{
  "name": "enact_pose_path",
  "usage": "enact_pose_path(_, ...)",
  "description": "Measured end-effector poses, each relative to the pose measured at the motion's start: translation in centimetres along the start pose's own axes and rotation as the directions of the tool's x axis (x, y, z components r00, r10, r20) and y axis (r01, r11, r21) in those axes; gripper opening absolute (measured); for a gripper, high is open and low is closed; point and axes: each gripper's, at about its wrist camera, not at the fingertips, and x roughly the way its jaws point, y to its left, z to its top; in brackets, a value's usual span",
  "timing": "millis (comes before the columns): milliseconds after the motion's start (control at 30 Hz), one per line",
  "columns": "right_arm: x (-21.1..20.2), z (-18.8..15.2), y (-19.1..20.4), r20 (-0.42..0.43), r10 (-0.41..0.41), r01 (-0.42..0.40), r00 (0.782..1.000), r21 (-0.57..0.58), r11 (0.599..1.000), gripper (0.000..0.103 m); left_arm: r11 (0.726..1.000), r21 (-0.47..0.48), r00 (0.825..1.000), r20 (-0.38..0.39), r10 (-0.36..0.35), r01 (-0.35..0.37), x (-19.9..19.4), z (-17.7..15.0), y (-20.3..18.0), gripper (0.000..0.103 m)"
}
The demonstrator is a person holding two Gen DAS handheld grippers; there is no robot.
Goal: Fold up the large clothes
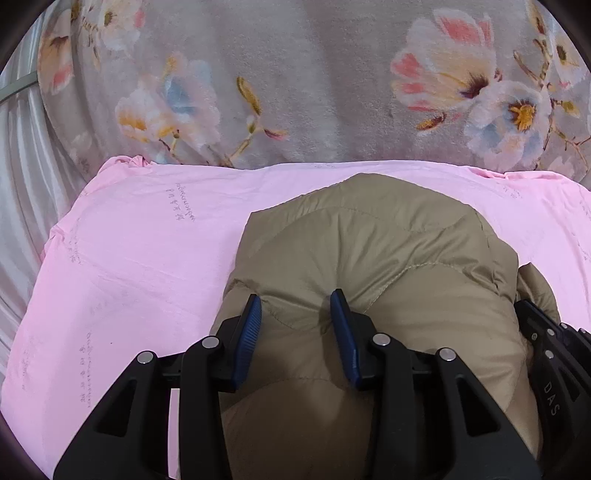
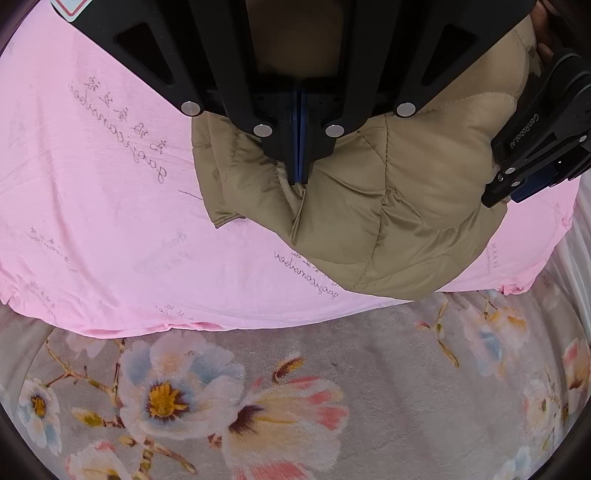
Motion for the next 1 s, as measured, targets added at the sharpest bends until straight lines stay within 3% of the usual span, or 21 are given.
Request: enact_pose_path(1000, 2.7, 0.4, -0.9, -0.045, 0.049, -0.046, 0.998, 0.069, 0.997, 0.000, 0.999, 0.016, 0.997, 0.068, 0.042, -0.043, 2.6, -0.1, -1.5, 0.036)
